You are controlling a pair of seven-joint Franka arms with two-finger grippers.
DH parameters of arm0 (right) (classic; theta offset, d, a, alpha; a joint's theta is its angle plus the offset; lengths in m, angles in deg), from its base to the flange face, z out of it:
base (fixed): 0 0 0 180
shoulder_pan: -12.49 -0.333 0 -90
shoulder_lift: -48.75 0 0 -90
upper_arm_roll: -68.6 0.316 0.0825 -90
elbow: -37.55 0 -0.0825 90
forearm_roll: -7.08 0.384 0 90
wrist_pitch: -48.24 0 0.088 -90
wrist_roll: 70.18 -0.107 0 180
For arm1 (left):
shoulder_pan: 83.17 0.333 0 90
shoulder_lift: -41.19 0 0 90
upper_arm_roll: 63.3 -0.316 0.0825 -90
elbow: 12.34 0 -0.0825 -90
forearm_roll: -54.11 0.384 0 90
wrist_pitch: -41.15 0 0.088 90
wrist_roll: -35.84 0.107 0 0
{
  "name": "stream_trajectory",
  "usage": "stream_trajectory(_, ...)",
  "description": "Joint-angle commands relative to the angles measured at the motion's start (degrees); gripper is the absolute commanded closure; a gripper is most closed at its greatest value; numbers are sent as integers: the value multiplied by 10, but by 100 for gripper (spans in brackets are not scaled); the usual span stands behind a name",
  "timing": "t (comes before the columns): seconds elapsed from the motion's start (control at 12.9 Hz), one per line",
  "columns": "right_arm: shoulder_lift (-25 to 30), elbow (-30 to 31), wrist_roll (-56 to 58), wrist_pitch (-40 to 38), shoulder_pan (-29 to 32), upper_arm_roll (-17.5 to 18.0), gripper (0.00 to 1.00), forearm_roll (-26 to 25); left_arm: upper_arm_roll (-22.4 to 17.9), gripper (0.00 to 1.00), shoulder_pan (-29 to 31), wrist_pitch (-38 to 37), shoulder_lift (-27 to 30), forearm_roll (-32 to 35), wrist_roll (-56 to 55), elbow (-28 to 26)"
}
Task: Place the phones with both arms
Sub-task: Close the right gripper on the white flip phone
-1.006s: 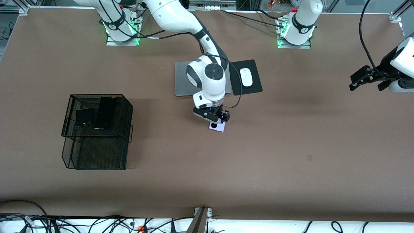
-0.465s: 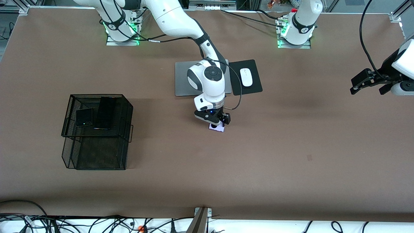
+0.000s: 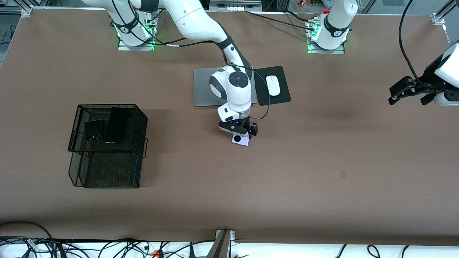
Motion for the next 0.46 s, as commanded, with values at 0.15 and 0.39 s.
stream_trajectory(0.15, -22, -15, 9, 12, -3, -1, 10, -4, -2, 0, -2, -7, -9, -12, 12, 18)
stream_trajectory(0.39, -22, -15, 18, 12, -3, -1, 57, -4, -2, 0, -1, -7, -9, -12, 12, 18)
